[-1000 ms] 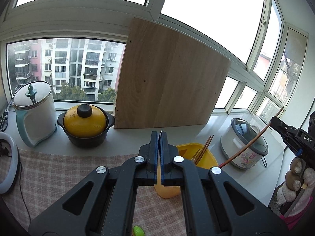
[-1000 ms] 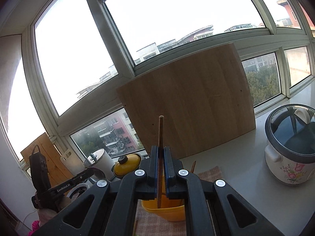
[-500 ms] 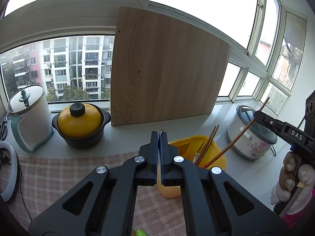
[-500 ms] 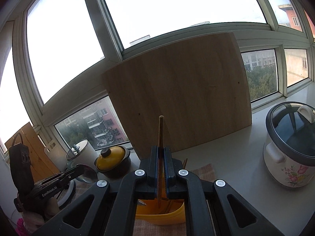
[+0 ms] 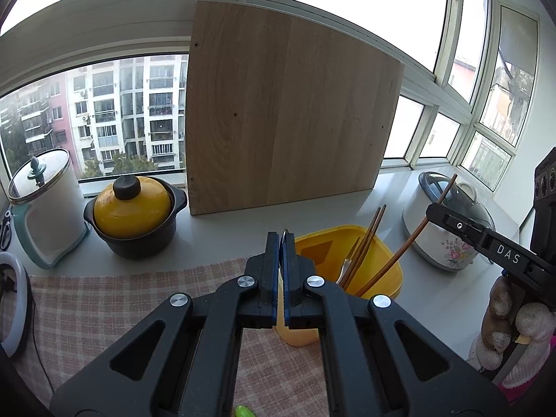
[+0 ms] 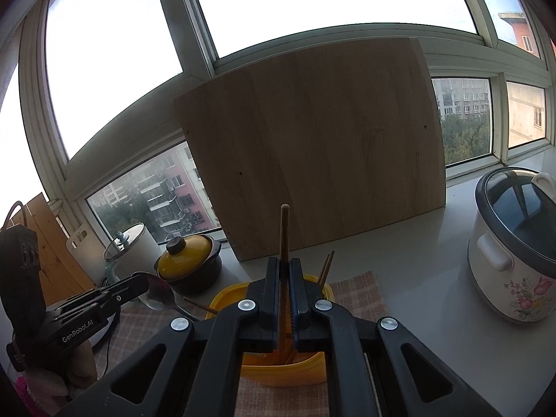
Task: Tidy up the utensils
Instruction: 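Lower the chopstick and spoon into the container and open both grippers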
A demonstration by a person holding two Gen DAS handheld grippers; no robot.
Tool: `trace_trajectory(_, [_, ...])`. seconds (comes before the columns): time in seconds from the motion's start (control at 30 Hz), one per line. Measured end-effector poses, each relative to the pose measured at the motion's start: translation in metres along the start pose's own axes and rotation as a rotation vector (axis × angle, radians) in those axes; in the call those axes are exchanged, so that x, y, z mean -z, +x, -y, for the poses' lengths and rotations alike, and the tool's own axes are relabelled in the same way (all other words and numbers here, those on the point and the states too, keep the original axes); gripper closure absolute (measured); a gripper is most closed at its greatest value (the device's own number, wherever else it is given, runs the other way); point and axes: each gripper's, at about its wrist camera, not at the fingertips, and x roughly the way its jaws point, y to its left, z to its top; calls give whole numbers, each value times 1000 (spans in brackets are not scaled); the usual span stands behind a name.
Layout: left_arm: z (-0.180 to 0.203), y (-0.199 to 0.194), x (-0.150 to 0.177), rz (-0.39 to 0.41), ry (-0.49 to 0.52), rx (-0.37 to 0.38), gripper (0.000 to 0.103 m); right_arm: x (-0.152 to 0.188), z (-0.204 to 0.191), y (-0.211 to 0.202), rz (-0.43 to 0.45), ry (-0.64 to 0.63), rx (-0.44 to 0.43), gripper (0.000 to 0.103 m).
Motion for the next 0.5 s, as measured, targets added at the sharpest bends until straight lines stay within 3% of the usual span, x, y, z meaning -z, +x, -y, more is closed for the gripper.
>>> trace_trajectory(0.5, [9,-2,7,-24,18,31,102,13,-1,2,-33,-10,1,99])
